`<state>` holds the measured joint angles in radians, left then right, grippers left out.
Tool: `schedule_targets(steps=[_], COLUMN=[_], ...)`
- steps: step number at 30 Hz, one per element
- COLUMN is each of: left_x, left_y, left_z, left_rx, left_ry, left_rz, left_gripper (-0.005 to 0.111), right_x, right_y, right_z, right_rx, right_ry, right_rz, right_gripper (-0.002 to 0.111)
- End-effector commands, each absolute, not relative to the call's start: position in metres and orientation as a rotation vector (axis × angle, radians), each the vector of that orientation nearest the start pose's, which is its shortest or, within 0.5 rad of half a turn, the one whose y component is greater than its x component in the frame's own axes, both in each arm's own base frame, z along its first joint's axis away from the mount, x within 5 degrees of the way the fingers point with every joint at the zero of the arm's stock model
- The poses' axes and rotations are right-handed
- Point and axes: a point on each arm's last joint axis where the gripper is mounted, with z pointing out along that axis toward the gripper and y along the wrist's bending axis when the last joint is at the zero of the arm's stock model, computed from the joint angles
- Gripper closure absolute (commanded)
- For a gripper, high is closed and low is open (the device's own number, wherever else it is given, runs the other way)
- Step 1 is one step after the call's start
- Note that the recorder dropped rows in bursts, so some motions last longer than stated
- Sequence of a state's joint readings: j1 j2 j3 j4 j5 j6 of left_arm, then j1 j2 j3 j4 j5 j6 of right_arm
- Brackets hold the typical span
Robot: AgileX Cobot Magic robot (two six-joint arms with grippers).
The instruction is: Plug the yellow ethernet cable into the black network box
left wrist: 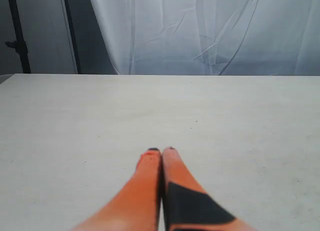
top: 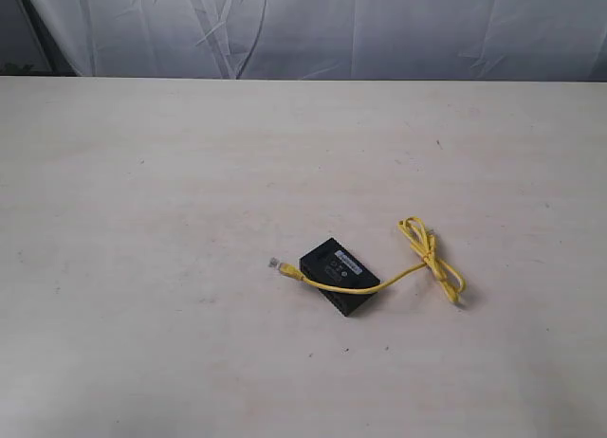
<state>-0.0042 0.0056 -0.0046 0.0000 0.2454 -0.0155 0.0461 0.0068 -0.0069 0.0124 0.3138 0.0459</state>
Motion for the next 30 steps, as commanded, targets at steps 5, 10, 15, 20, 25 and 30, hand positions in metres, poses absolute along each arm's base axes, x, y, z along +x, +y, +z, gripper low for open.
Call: schedule_targets(steps=[5, 10, 15, 20, 25, 30], left_x=[0.056, 0.056, 0.055, 0.053, 0.042, 0.057], left_y=[-0.001, -0.003, 0.005, 0.012, 0.007, -0.002], left_z=[0.196, 0.205, 0.22, 0.229, 0.273, 0.301], left_rx=[-0.044, -0.252, -0.518, -0.605, -0.443, -0.27], left_ry=[1.67, 1.557, 1.329, 1.206, 1.157, 1.368], left_rz=[-0.057, -0.302, -0.521, -0.553, -0.499, -0.356], left_gripper=[0.107, 0.107, 0.107, 0.107, 0.107, 0.107], right_x=[0.054, 0.054, 0.055, 0.056, 0.056, 0.056], right_y=[0.002, 0.002, 0.002, 0.003, 0.002, 0.001], right_z=[0.186, 0.186, 0.188, 0.197, 0.212, 0.216], right_rx=[0.009, 0.011, -0.014, 0.051, 0.101, 0.312], right_ry=[1.789, 1.789, 1.762, 1.658, 1.497, 1.431], right_rz=[0.069, 0.071, 0.036, 0.126, 0.176, 0.394], right_gripper=[0.109, 0.109, 0.109, 0.109, 0.109, 0.109])
